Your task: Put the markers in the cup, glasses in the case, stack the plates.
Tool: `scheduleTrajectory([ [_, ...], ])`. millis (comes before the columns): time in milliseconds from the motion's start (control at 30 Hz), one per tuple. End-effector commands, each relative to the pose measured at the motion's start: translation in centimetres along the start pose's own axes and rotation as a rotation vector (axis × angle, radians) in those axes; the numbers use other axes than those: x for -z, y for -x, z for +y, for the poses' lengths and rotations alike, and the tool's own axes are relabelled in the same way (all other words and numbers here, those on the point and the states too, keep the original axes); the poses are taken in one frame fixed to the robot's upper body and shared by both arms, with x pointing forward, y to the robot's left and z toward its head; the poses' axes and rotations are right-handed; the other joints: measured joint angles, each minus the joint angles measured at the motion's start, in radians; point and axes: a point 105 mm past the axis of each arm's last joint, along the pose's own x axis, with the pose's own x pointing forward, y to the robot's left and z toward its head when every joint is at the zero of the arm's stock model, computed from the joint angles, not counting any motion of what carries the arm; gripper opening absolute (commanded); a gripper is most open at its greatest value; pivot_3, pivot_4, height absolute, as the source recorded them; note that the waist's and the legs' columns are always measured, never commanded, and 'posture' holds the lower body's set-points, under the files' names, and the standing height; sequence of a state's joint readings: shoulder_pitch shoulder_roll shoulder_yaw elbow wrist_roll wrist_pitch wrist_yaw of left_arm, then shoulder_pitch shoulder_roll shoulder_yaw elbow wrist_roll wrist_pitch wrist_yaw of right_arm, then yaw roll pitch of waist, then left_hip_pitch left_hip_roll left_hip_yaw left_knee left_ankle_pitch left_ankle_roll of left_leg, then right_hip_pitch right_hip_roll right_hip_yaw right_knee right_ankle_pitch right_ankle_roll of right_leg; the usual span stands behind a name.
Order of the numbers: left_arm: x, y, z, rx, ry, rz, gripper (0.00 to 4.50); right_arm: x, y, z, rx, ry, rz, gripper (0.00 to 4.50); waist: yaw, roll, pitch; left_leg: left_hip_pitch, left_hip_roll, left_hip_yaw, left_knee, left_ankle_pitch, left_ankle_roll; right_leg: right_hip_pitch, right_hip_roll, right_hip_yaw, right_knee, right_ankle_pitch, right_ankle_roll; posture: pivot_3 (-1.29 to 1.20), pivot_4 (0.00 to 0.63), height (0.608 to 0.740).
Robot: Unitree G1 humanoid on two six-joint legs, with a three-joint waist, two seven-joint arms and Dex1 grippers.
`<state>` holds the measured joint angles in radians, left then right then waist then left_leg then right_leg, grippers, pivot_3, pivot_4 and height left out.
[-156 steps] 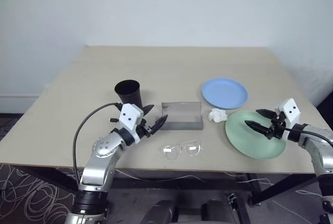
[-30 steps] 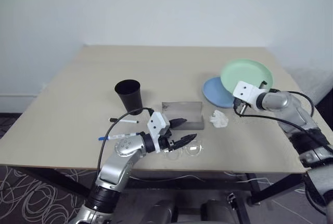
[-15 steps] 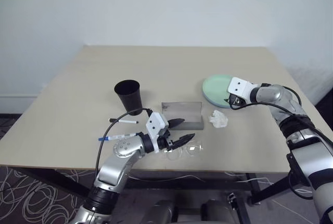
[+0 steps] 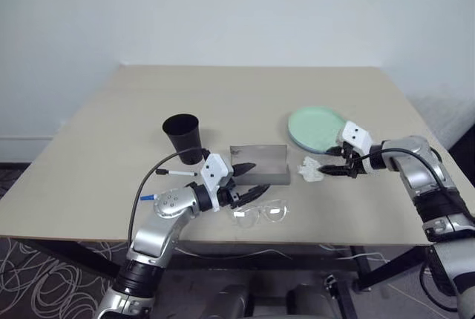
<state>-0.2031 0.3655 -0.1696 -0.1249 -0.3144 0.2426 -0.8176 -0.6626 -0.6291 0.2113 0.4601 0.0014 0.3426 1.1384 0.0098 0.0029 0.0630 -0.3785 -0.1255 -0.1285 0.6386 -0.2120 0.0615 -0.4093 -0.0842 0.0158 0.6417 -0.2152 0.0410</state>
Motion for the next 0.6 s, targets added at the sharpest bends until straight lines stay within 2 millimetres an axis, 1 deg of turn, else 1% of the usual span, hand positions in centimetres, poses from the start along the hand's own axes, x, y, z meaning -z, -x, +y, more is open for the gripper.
scheduleTrajectory([
  [33, -1.4, -0.1, 0.4, -0.004, -0.034, -0.047, 3.39, -1.0, -0.7, 0.3, 0.017, -0.001, -0.021, 3.02, 0.0, 0.0, 0.0, 0.0, 0.0, 0.0, 0.0, 0.0, 0.0, 0.0, 0.0, 0.0, 0.0, 0.0, 0.0, 0.0, 0.0, 0.74],
  [133, -1.4, -0.2, 0.4, -0.005, -0.033, -0.048, 3.39, -0.7, -1.5, 0.4, 0.03, -0.022, -0.005, 3.02, 0.0, 0.0, 0.0, 0.0, 0.0, 0.0, 0.0, 0.0, 0.0, 0.0, 0.0, 0.0, 0.0, 0.0, 0.0, 0.0, 0.0, 0.74],
  [233, -1.4, -0.2, 0.3, -0.007, -0.031, -0.05, 3.39, -0.6, -1.8, 0.6, 0.029, -0.027, 0.001, 3.02, 0.001, 0.0, 0.0, 0.0, 0.0, 0.0, 0.0, 0.0, 0.0, 0.0, 0.0, 0.0, 0.0, 0.0, 0.0, 0.0, 0.0, 0.74],
  [267, -1.4, -0.1, 0.4, -0.009, -0.031, -0.05, 3.39, -0.6, -1.8, 0.5, 0.038, -0.029, 0.003, 2.85, 0.001, 0.0, 0.0, 0.0, 0.0, 0.0, 0.0, 0.0, 0.0, 0.0, 0.0, 0.0, 0.0, 0.0, 0.0, 0.0, 0.0, 0.74],
  [333, -1.4, -0.1, 0.4, -0.013, -0.03, -0.051, 3.39, -0.5, -1.7, 0.3, 0.05, -0.026, 0.008, 2.45, 0.001, 0.0, 0.0, 0.0, 0.0, 0.0, 0.0, 0.0, 0.0, 0.0, 0.0, 0.0, 0.0, 0.0, 0.0, 0.0, 0.0, 0.74],
  [500, -1.3, 0.0, 0.2, -0.017, -0.028, -0.05, 3.39, -0.5, -1.2, 0.0, 0.069, -0.002, 0.013, 0.8, 0.001, 0.0, 0.0, 0.0, 0.0, 0.0, 0.0, 0.0, 0.0, 0.0, 0.0, 0.0, 0.0, 0.0, 0.0, 0.0, 0.0, 0.74],
  [567, -1.3, 0.0, 0.2, -0.018, -0.027, -0.05, 3.39, -0.7, -1.0, 0.0, 0.07, 0.007, 0.007, 0.07, 0.0, 0.0, 0.0, 0.0, 0.0, 0.0, 0.0, 0.0, 0.0, 0.0, 0.0, 0.0, 0.0, 0.0, 0.0, 0.0, 0.0, 0.74],
  [600, -1.3, 0.0, 0.2, -0.018, -0.027, -0.051, 3.39, -0.8, -0.9, -0.1, 0.072, 0.012, 0.003, 0.03, 0.0, 0.0, 0.0, 0.0, 0.0, 0.0, 0.0, 0.0, 0.0, 0.0, 0.0, 0.0, 0.0, 0.0, 0.0, 0.0, 0.0, 0.74],
])
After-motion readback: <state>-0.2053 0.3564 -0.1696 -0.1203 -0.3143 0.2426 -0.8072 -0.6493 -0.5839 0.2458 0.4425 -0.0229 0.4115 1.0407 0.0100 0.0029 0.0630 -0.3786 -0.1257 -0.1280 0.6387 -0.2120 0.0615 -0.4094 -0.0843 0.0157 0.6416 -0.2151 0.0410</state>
